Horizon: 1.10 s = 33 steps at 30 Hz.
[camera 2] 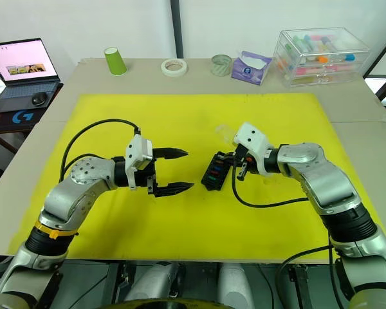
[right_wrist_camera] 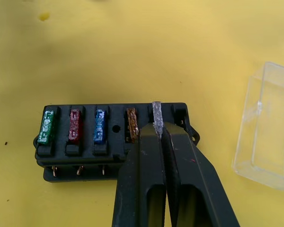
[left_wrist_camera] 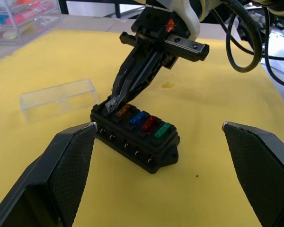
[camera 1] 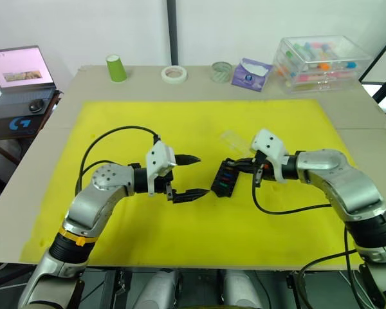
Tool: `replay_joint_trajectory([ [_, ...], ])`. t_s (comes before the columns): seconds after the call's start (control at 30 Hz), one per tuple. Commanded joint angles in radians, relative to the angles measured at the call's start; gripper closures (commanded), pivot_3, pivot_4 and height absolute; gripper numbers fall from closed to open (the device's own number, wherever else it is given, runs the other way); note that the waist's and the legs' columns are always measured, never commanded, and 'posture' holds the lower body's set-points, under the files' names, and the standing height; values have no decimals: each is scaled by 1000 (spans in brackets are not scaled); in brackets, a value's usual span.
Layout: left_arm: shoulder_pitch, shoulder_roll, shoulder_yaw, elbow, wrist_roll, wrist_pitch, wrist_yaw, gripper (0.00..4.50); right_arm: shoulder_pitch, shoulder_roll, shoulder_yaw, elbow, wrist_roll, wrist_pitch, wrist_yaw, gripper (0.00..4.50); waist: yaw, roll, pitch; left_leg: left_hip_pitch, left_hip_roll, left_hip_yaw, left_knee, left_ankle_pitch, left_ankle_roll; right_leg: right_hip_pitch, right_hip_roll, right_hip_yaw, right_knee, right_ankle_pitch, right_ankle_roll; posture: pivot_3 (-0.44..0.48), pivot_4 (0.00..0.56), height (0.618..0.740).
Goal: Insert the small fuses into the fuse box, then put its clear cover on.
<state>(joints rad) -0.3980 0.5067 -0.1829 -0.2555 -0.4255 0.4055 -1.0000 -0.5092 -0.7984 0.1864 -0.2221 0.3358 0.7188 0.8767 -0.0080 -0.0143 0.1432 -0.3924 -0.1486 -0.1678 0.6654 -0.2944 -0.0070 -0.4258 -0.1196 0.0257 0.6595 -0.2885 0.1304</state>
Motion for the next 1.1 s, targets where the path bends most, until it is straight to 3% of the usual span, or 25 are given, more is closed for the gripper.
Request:
replay_joint_trajectory([
  [0.03, -4, -2, 4, -13, 1, -23, -5, 29, -15, 3, -14, -3, -11, -13, 12, 4500, 0, 0, 0, 0, 0, 0, 0, 0, 0, 0, 0, 0, 0, 0, 0, 0, 150, 740],
  [0.77, -4, 0, 6, -6, 17, -27, 1, 29, -24, -2, 5, 15, -50, -2, 59, 4500, 0, 0, 0, 0, 0, 0, 0, 0, 0, 0, 0, 0, 0, 0, 0, 0, 150, 740],
  [0.93, -6, -4, 7, -2, 21, -28, -2, 0, -27, -1, 1, 15, -50, -2, 62, 3206, 0, 0, 0, 0, 0, 0, 0, 0, 0, 0, 0, 0, 0, 0, 0, 0, 150, 740],
  [1.1, -8, -5, 6, -1, 23, -28, -4, 0, -25, 1, -5, 11, -49, -2, 62, 3206, 0, 0, 0, 0, 0, 0, 0, 0, 0, 0, 0, 0, 0, 0, 0, 0, 150, 740],
])
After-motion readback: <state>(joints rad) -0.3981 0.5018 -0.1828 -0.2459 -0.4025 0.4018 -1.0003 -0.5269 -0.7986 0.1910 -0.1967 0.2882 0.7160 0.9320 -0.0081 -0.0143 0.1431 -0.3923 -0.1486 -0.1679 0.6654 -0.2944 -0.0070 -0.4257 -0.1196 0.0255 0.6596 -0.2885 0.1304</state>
